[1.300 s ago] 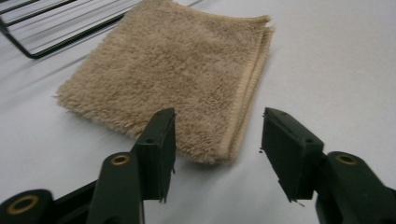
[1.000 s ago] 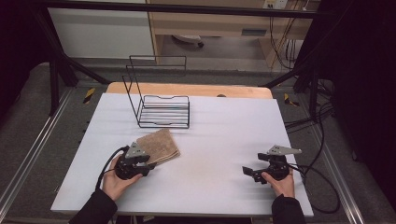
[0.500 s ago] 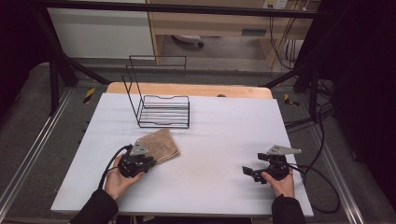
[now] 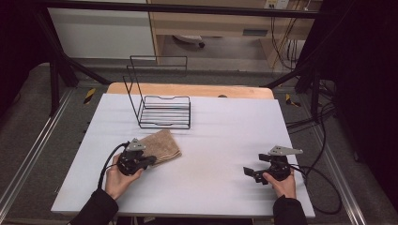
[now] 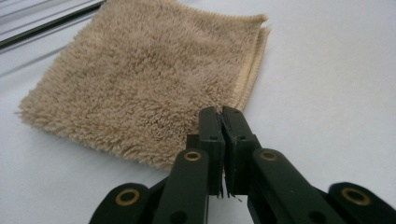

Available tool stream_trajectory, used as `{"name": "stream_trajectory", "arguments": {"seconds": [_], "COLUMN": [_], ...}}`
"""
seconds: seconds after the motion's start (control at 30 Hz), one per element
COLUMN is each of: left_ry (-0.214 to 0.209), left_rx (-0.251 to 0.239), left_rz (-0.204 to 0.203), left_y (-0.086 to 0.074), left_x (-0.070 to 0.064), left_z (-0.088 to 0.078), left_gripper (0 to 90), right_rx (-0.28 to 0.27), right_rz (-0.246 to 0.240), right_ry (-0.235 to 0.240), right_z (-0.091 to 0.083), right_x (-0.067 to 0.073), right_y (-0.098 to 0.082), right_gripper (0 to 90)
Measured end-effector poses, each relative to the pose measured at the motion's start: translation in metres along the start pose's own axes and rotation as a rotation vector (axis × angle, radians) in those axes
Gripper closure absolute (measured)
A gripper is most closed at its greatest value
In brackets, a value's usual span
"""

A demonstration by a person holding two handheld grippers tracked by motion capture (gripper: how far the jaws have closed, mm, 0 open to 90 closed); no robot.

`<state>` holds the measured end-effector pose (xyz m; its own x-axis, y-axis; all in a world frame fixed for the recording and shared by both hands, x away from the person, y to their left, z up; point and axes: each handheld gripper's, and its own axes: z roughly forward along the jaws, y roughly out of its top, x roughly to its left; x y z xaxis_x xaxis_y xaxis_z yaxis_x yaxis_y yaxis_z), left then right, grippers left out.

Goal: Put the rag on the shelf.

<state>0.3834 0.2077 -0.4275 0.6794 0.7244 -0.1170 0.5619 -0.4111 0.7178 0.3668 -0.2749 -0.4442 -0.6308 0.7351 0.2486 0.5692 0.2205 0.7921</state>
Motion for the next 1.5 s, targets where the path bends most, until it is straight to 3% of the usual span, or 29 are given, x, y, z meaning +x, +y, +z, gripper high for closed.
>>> {"name": "stream_trajectory", "arguments": {"seconds": [0.23,0.5,0.77,0.9,0.97,1.07,1.13,1.17,1.2,1.27,1.5], "left_ry": [-0.038,-0.092,-0.108,-0.118,-0.117,-0.065,-0.049,-0.016,-0.016,0.034,0.056], "left_rx": [-0.038,-0.021,-0.010,-0.006,-0.010,-0.045,-0.055,-0.055,-0.055,-0.041,0.028], "left_rz": [-0.023,-0.025,-0.025,-0.029,-0.024,-0.033,-0.035,-0.054,-0.054,-0.068,-0.109], "left_y": [0.010,0.016,0.014,0.011,0.011,0.011,0.011,0.010,0.010,0.004,-0.014], "left_x": [-0.012,-0.047,-0.063,-0.058,-0.055,-0.038,-0.033,-0.019,-0.019,-0.001,0.025], "left_z": [-0.006,0.004,0.014,0.017,0.013,-0.003,-0.006,-0.011,-0.011,-0.015,-0.010], "left_gripper": [87.5,87.5,87.1,83.4,73.7,59.1,53.3,50.3,48.4,47.9,53.1], "right_rx": [0.002,0.001,0.005,0.006,0.004,0.001,0.000,0.000,0.000,0.000,0.000], "right_rz": [0.003,0.002,0.007,0.003,0.007,0.009,0.010,0.011,0.009,0.014,0.026], "right_ry": [0.003,0.004,0.008,0.011,0.012,0.010,0.008,0.007,0.007,0.005,0.004], "right_z": [0.000,0.000,0.001,0.001,0.001,0.001,0.002,0.002,0.002,0.003,0.006], "right_x": [0.000,0.001,0.001,0.001,0.001,0.001,0.001,0.001,0.001,0.002,0.003], "right_y": [0.000,0.000,0.000,0.000,0.000,0.000,0.000,0.000,-0.001,-0.001,-0.001], "right_gripper": [1.7,2.0,2.3,2.3,2.4,2.5,2.7,2.8,2.8,3.0,3.0]}}
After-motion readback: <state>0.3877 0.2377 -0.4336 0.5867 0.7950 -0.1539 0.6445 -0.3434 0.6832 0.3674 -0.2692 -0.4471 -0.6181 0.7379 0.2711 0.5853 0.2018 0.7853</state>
